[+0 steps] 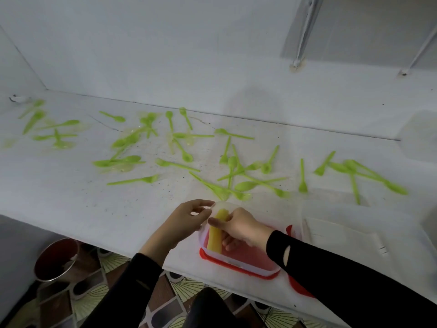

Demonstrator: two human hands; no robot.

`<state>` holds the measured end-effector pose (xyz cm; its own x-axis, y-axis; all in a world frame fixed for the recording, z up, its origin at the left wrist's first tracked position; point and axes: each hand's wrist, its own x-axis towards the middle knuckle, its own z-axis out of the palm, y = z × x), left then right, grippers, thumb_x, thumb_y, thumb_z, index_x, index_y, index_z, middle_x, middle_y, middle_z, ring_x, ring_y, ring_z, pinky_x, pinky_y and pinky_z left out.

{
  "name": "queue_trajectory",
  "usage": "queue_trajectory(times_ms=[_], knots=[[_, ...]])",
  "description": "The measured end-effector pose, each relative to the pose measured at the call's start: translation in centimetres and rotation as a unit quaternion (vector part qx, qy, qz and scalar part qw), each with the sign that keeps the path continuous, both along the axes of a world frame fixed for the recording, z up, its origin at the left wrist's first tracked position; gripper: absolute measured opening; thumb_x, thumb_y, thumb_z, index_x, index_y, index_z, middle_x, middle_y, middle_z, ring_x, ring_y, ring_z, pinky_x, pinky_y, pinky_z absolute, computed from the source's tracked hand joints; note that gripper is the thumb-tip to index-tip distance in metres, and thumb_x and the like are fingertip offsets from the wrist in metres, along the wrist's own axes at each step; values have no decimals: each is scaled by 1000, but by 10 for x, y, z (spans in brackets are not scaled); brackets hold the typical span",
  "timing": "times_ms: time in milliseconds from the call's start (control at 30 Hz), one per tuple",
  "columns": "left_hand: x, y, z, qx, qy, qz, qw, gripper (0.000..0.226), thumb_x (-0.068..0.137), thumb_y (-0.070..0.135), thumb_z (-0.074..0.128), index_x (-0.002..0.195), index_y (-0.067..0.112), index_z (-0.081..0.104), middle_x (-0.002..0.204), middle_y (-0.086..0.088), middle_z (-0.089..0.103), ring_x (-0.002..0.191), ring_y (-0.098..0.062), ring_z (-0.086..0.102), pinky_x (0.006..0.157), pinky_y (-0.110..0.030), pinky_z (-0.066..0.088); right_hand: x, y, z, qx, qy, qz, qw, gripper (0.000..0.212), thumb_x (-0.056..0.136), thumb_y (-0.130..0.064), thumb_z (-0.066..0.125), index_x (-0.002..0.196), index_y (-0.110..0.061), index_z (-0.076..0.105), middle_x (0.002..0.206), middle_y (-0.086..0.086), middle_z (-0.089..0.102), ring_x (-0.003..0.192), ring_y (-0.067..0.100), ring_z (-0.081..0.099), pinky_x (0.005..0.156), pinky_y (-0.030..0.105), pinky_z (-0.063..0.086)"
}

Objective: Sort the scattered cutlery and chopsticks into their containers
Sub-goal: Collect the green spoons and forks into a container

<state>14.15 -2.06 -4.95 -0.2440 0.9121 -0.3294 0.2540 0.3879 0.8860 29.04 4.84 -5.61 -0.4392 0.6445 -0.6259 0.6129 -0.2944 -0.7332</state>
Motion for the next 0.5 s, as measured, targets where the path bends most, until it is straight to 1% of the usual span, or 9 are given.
queue_trajectory(times_ms=[67, 133, 200, 267, 300, 367, 433, 500], knots=[[0, 0, 0, -2, -24, -2, 1000, 23, 96, 24, 59, 115, 32, 69, 109, -5, 66, 92, -16, 69, 74, -26, 57, 2, 2, 4, -2, -13, 21, 1000, 49, 81, -46, 77, 87, -1, 60, 61, 11, 57, 42, 18, 55, 49, 31, 54], [-2, 1, 0, -12, -47, -10, 999, 23, 97, 24, 59, 117, 31, 68, 110, -7, 66, 94, -17, 69, 75, -26, 57, 5, 7, 14, 18, -43, 63, 997, 45, 79, -45, 79, 82, -4, 60, 61, 10, 58, 43, 17, 56, 51, 30, 53], [-8, 4, -1, -25, -60, -31, 997, 23, 98, 26, 58, 118, 30, 67, 111, -8, 67, 98, -19, 69, 81, -28, 58, 11, 15, 31, 88, -99, 122, 984, 45, 80, -46, 77, 76, -4, 61, 56, 7, 59, 37, 14, 53, 42, 21, 47], [-16, 7, 1, -35, -60, -61, 996, 22, 99, 29, 56, 118, 28, 67, 113, -4, 69, 99, -17, 69, 84, -27, 57, 12, 26, 51, 169, -122, 146, 967, 47, 79, -50, 76, 77, -5, 63, 53, 5, 57, 35, 12, 49, 39, 17, 40], [-21, 9, 2, -38, -55, -72, 995, 21, 99, 30, 55, 117, 28, 67, 113, -1, 69, 98, -14, 68, 83, -24, 56, 10, 31, 59, 191, -114, 140, 965, 45, 78, -51, 76, 77, -8, 62, 53, 4, 56, 36, 12, 47, 39, 17, 37], [-34, 16, 6, -39, -41, -79, 995, 21, 100, 32, 53, 116, 27, 66, 113, 3, 69, 99, -11, 66, 81, -21, 55, -6, 44, 69, 195, -78, 111, 971, 42, 79, -50, 76, 78, -12, 58, 60, 4, 55, 43, 13, 46, 39, 18, 35], [-52, 26, 7, -40, -12, -78, 996, 21, 99, 33, 54, 116, 29, 66, 114, 3, 67, 105, -14, 63, 86, -24, 54, -31, 58, 70, 189, -52, 96, 976, 37, 84, -46, 72, 81, -12, 59, 69, 4, 59, 52, 16, 50, 39, 19, 37], [-75, 38, 8, -50, 21, -94, 994, 20, 97, 37, 56, 113, 35, 67, 114, 3, 66, 107, -18, 62, 89, -27, 53, -58, 72, 68, 192, -35, 88, 977, 29, 89, -39, 67, 85, -11, 61, 73, 1, 61, 56, 15, 52, 39, 19, 39]])
